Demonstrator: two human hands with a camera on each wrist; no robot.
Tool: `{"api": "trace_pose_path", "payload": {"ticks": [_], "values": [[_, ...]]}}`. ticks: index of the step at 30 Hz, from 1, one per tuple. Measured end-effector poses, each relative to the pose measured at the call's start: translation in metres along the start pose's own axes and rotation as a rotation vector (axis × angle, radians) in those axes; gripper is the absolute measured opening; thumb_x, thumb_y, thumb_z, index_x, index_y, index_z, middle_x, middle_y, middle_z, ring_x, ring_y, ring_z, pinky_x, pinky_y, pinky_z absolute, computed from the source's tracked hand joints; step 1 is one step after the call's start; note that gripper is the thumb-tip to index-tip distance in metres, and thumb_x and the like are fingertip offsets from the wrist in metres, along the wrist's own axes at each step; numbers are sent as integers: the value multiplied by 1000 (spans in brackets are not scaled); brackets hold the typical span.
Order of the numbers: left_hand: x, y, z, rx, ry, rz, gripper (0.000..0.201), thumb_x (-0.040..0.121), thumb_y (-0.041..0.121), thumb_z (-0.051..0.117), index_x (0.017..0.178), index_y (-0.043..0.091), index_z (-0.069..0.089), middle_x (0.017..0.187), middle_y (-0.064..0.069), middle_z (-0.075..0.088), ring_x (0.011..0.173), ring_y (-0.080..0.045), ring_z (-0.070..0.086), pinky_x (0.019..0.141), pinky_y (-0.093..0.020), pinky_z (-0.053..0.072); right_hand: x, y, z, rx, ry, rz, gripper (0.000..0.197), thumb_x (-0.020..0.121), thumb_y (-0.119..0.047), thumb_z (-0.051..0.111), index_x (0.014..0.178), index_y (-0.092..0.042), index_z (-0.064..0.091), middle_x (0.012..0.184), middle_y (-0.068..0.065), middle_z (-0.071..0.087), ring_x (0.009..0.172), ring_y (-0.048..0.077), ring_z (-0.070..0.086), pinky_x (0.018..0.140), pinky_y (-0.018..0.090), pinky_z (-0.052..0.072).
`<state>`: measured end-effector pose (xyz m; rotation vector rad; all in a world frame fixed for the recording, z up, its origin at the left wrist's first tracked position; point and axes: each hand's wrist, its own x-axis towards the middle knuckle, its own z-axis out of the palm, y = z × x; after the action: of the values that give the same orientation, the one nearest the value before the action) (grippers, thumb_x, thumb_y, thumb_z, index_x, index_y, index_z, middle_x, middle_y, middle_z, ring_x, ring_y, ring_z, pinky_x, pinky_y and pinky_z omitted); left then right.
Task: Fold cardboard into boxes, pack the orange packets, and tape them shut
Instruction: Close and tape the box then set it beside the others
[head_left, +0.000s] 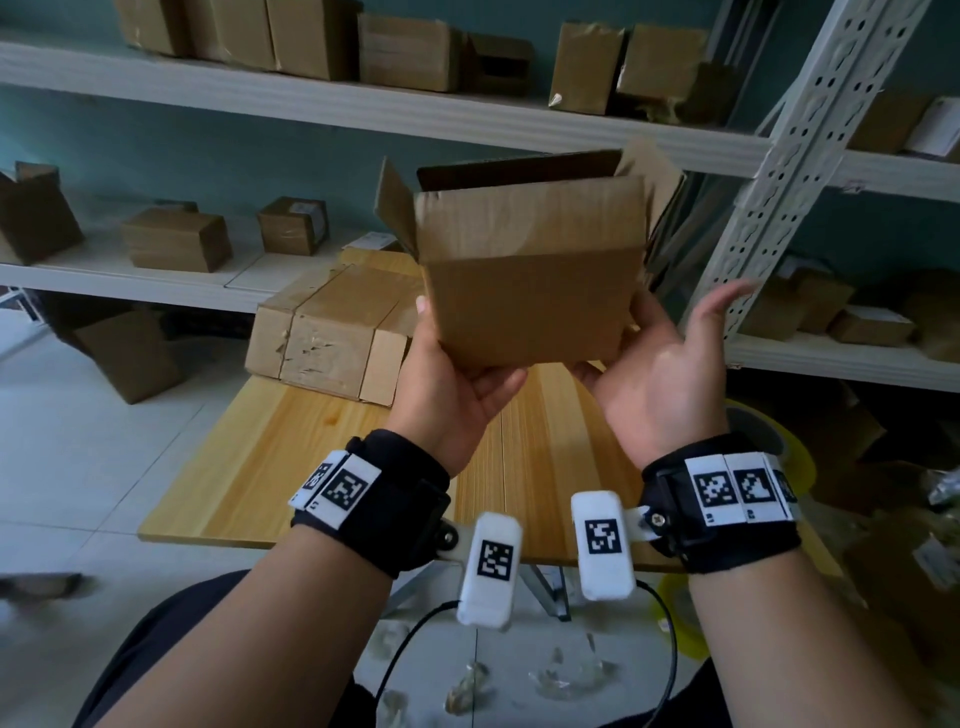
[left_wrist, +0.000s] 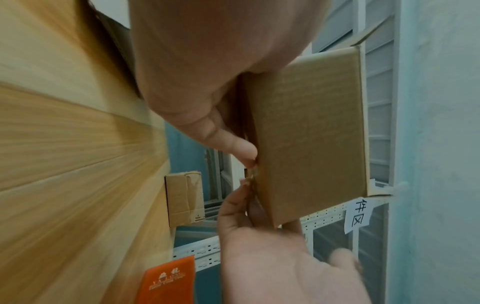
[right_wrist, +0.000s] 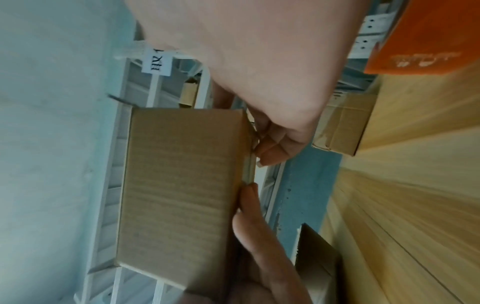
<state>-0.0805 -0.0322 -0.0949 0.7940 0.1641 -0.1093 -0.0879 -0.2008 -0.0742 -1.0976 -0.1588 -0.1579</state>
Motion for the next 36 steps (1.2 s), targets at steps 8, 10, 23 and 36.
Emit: {"api": "trace_pose_path", "payload": {"ticks": [8,10,23,36], "values": [[7,-4,-2,102,140,-6,45,114,49,36,121,16,66,88,-11,72,38,-4,37,32,-16,32,-5,7,-4,-738,-65,-99,87,77,-70,69,151,-39,37,141,-26,56,127,-9,51,112,31,39],[9,-1,-7,176,183,31,44,114,47,38,119,14,66,66,-4,66,38,-4,34,33,-16,30,-3,7,-11,-869,-57,-136,95,73,-49,90,152,-31,40,138,-18,58,127,-1,54,107,27,41],[1,9,-17,1007,276,470,100,100,80,23,81,-10,63,76,-27,66,72,-40,67,74,-53,61,2,4,-31,-1121,103,-179,78,78,-94,53,107,-24,68,96,2,74,89,16,70,85,43,59],[6,9,-25,1028,86,529,65,89,79,61,77,16,52,68,-3,43,58,-12,42,49,-19,33,11,9,-40,-1023,-17,-83,78,100,-69,48,84,6,60,76,32,55,74,41,59,69,51,53]]}}
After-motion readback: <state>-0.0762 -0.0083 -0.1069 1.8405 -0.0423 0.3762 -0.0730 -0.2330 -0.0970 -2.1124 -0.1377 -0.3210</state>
